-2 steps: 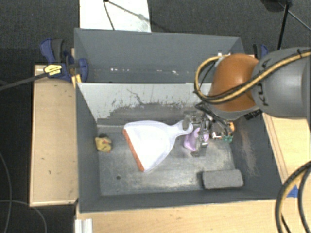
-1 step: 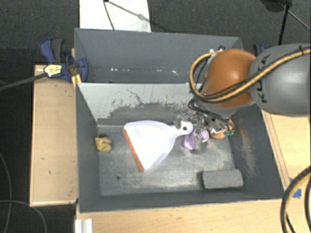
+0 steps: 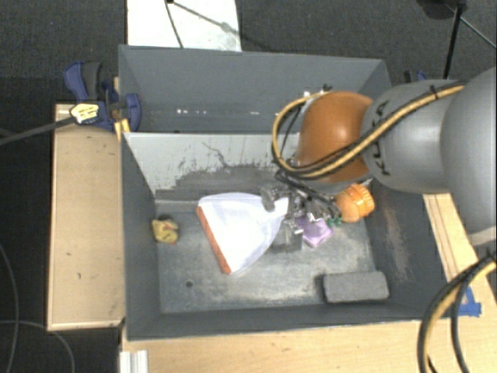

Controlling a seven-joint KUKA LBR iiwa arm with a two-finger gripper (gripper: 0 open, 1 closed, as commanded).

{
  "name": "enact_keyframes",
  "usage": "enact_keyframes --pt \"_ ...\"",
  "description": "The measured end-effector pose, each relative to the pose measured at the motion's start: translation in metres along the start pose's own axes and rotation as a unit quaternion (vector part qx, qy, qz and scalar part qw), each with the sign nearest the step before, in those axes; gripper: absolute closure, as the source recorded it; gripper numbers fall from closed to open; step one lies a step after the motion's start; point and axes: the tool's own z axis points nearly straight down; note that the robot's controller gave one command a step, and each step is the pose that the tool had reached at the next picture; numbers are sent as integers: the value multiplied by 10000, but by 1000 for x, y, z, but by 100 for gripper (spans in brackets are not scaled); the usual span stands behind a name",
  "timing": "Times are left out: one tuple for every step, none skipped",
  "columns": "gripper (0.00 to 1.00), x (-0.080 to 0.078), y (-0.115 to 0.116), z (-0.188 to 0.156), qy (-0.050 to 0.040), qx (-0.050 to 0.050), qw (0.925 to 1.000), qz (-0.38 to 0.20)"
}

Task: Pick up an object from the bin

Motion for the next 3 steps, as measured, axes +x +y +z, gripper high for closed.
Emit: enact_keyframes --pt "100 8 -28 7 14 1 9988 -484" --pt "100 8 -28 7 14 1 9988 -481" --pt "100 7 -28 3 32 -6 9989 -471"
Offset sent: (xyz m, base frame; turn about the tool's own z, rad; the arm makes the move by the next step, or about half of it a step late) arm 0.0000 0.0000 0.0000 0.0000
